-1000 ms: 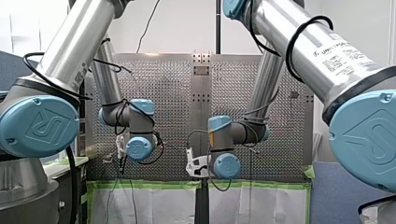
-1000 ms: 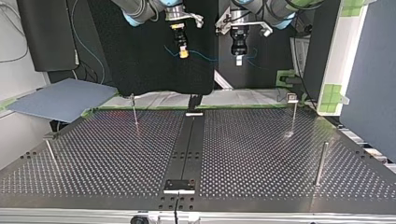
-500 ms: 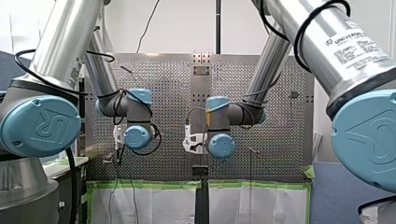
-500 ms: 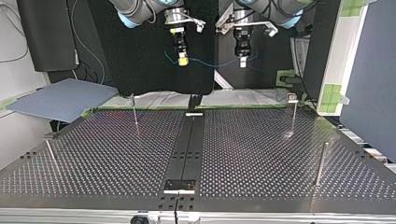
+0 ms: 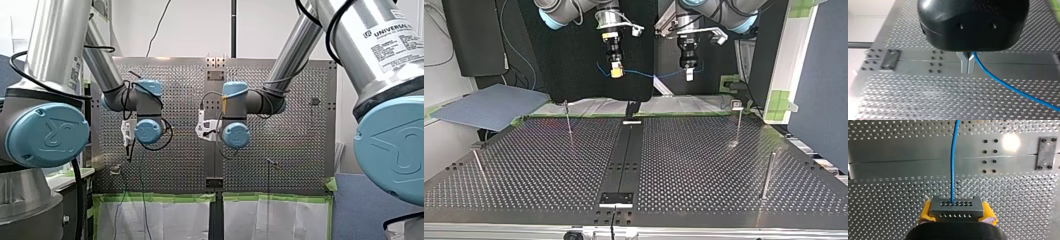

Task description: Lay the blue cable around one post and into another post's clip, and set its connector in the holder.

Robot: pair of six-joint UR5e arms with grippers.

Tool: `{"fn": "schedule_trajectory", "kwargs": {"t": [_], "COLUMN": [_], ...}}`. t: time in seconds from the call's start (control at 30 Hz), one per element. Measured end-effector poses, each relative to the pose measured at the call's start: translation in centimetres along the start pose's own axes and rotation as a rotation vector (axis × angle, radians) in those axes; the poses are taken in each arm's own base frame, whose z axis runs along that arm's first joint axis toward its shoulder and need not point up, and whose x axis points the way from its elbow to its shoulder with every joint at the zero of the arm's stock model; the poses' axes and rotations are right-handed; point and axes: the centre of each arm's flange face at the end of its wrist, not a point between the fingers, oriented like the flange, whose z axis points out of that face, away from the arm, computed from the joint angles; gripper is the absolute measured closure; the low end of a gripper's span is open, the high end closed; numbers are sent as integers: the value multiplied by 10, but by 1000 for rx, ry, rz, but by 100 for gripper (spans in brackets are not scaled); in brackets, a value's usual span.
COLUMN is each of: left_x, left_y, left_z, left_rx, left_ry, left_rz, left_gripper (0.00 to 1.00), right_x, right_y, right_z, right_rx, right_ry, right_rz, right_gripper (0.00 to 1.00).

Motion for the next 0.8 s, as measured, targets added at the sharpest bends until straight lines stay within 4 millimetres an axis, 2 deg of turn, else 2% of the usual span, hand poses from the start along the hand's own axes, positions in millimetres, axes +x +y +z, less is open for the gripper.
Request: {"fn": "schedule_trajectory", "kwargs": {"t": [0.17, 0.53, 0.8], "left_x": [-20, -39, -63], "left_y": [2, 9, 26], "left_z": [7, 27, 42], "left_rx": [-14, -64, -100], "left_ry": [-33, -50, -76], "left_rz": [-30, -81, -138], "left_gripper": [100, 100, 100], "right_x": [11, 37, 75], "right_y": [-2, -10, -16], "right_z": [7, 29, 39], "right_rx": [1, 1, 6], "right_ry": [8, 6, 36], "right_rz": [3, -11, -5], "right_gripper": [100, 100, 100]}}
